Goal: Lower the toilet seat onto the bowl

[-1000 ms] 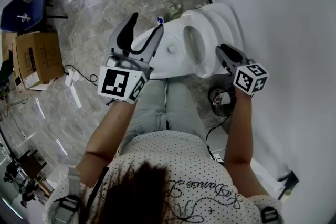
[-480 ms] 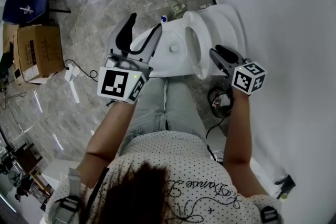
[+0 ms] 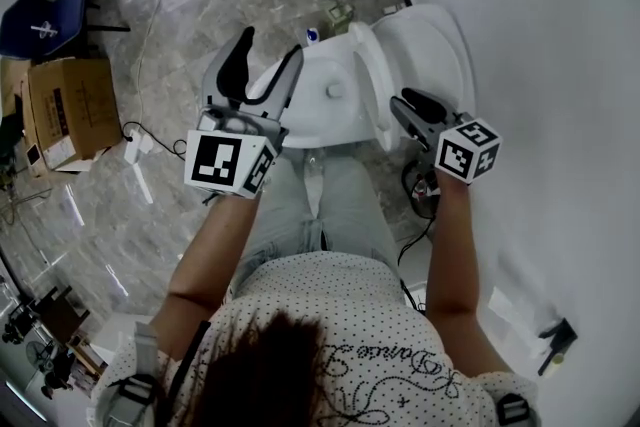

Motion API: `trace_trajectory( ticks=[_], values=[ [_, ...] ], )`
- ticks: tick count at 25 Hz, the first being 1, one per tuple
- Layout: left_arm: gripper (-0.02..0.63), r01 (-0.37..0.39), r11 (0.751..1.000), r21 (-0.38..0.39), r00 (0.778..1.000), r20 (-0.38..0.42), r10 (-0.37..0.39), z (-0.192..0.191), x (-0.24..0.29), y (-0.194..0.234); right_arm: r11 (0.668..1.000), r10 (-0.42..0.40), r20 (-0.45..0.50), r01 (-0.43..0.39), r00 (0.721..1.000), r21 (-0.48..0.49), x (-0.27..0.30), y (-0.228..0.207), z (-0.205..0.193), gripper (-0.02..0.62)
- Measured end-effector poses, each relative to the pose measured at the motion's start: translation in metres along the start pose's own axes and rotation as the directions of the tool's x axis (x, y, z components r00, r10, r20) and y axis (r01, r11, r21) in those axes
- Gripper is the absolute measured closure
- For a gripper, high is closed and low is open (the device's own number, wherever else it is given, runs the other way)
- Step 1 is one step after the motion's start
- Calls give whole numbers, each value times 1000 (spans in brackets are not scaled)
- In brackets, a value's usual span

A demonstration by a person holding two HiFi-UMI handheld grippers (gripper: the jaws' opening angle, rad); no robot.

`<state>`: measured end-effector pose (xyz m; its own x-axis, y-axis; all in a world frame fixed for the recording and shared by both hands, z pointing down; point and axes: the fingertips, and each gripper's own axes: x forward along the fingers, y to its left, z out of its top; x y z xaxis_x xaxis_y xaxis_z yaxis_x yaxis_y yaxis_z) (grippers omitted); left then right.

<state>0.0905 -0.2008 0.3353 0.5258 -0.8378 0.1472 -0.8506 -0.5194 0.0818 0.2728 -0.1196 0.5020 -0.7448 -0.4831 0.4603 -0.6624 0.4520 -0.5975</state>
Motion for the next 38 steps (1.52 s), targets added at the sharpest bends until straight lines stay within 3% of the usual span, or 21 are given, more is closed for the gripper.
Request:
trace_trajectory(
  ticks=[6, 16, 32, 38],
  values=[
    [347, 26, 1000, -4, 1000, -15, -26, -5, -11, 31, 999, -5, 34, 4, 999, 49, 19, 24, -9, 454],
    [347, 29, 1000, -9, 999, -43, -30, -21, -47, 87, 995, -98, 64, 99, 993, -16, 54, 64, -28, 480],
    [347, -15, 999, -31, 997, -73, 13, -55, -95, 154, 993, -73, -24, 70, 997, -96, 141, 118, -78, 469],
    [347, -30, 999, -25, 996, -90, 28, -71, -111, 174, 998, -54, -30, 53, 998, -42, 168, 127, -97, 463]
  ],
)
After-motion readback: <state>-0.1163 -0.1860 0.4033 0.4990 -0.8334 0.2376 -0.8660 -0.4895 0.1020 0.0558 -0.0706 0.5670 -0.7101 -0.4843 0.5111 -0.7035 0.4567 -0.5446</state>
